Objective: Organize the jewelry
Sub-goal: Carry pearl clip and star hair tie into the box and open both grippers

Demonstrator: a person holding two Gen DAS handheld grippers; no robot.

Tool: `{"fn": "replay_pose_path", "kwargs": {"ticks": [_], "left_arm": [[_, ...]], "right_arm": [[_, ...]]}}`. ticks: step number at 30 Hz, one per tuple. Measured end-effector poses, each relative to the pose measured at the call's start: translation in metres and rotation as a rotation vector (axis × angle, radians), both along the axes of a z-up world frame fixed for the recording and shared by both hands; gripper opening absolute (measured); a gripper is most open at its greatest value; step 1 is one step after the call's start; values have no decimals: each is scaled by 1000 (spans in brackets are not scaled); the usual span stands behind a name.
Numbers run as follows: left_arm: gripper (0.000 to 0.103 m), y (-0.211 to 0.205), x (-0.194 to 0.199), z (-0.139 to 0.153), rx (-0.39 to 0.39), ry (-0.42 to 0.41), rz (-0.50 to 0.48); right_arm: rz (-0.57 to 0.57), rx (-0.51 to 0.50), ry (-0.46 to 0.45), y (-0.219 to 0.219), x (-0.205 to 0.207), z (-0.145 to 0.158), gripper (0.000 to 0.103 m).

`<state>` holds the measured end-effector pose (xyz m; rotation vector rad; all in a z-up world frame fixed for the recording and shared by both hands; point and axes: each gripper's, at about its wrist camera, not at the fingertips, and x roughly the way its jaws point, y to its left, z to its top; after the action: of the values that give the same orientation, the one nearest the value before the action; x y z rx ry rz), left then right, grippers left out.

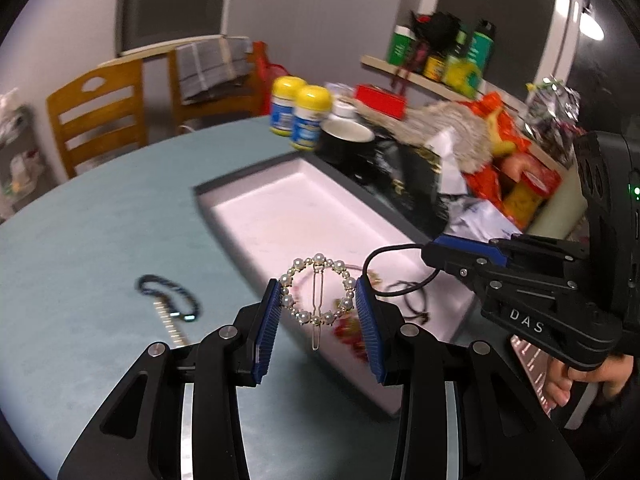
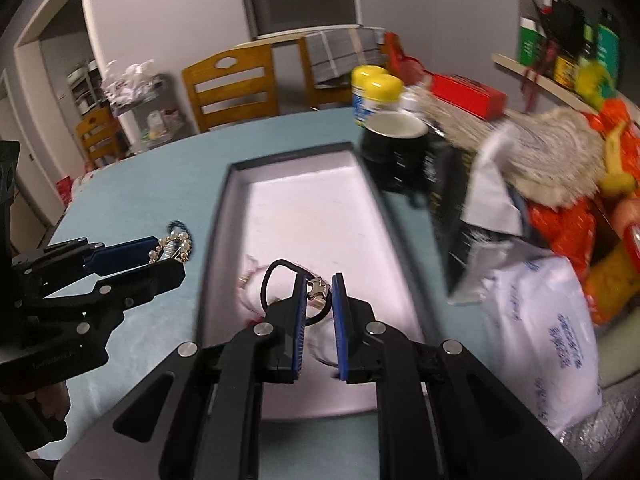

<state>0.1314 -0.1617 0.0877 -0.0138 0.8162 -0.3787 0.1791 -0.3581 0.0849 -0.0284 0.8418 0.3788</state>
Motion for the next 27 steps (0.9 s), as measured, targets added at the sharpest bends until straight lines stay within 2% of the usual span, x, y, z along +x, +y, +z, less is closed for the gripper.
{"fn": "replay_pose_path", "kwargs": {"ticks": [6, 14, 21, 24, 27], "left_arm": [[40, -31, 5, -15, 18, 50, -56], [40, -50, 16, -34, 50, 125, -85], [40, -52, 20, -37, 65, 133, -78], [47, -49, 21, -36, 61, 133, -69], [48, -47, 21, -33, 60, 120, -64]], "right_arm": [[-40, 10, 49, -26, -1, -17, 13], [-13, -7, 116, -32, 4, -36, 13], [4, -22, 128, -31, 6, -40, 13], [12, -32, 126, -29, 6, -41, 14], [11, -32, 126, -28, 6, -41, 18]]}}
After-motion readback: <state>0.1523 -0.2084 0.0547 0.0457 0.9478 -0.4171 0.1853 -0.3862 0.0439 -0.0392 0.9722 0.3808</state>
